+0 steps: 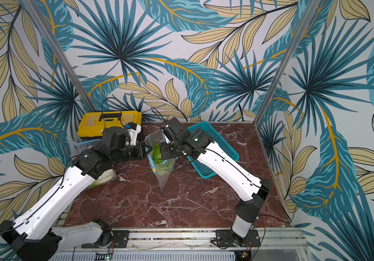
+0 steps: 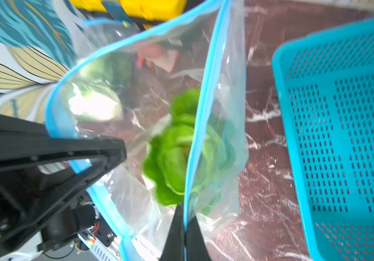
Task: Put the chinese cabbages into a zipper bag and zip it
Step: Adjust the zipper food storage bag at the center of the board.
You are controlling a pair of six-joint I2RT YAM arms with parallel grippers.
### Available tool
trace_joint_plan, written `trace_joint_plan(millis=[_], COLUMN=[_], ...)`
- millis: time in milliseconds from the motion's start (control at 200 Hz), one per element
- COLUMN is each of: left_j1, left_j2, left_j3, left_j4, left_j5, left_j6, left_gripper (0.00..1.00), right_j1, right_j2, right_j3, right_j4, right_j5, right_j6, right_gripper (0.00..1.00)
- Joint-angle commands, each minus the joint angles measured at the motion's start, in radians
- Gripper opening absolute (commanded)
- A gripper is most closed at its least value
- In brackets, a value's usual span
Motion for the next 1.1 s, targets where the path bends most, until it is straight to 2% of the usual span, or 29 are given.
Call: trace_joint_plan(millis=[0, 45, 110, 155, 235, 325, 375, 441, 571, 611, 666, 776, 921, 1091], left_j1=[-0.008, -0.01, -0.001, 0.005, 0.005, 0.005, 0.01, 0.042, 0.17, 0.192, 0.203, 0.196, 0.125, 0.099], left_j2=[0.023, 0.026, 0.049, 0.079, 0.143, 0.2, 0.214, 0.22, 0.146, 0.109, 0.061, -0.031, -0.158, -0.119], left_j3=[0.107, 0.123, 0.123, 0.133, 0.167, 0.176, 0.162, 0.151, 0.097, 0.078, 0.051, -0.058, -0.223, -0.236], left_j4=[-0.114, -0.114, -0.114, -0.106, -0.104, -0.071, -0.032, -0.006, 0.073, 0.087, 0.09, 0.089, 0.063, 0.065], left_j5=[0.056, 0.064, 0.087, 0.149, 0.253, 0.349, 0.396, 0.432, 0.514, 0.504, 0.473, 0.393, 0.141, 0.087], left_j6=[0.013, 0.017, 0.022, 0.022, 0.034, 0.045, 0.058, 0.062, 0.028, 0.031, 0.047, 0.091, 0.217, 0.278], left_gripper=[0.0, 0.0, 0.0, 0.0, 0.0, 0.01, 0.08, 0.24, 0.57, 0.67, 0.73, 0.72, 0.69, 0.66], right_j1=[-0.073, -0.113, -0.114, -0.128, -0.128, -0.127, -0.128, -0.132, -0.169, -0.178, -0.182, -0.182, -0.181, -0.18], right_j2=[0.026, -0.005, -0.115, -0.123, -0.111, -0.179, -0.214, -0.258, -0.313, -0.303, -0.285, -0.269, -0.257, -0.248], right_j3=[0.039, 0.059, -0.15, -0.219, -0.211, -0.342, -0.411, -0.505, -0.736, -0.765, -0.777, -0.785, -0.753, -0.741], right_j4=[-0.11, -0.093, 0.177, 0.243, 0.231, 0.388, 0.432, 0.491, 0.819, 0.898, 0.948, 0.988, 0.967, 0.948], right_j5=[-0.05, -0.101, -0.192, -0.271, -0.297, -0.313, -0.279, -0.223, -0.195, -0.186, -0.168, -0.126, -0.119, -0.132], right_j6=[0.016, 0.067, 0.128, 0.195, 0.238, 0.347, 0.399, 0.491, 0.794, 0.882, 0.965, 1.051, 1.055, 1.05], right_gripper=[0.0, 0.0, 0.0, 0.0, 0.0, 0.0, 0.0, 0.0, 0.0, 0.0, 0.0, 0.0, 0.0, 0.0])
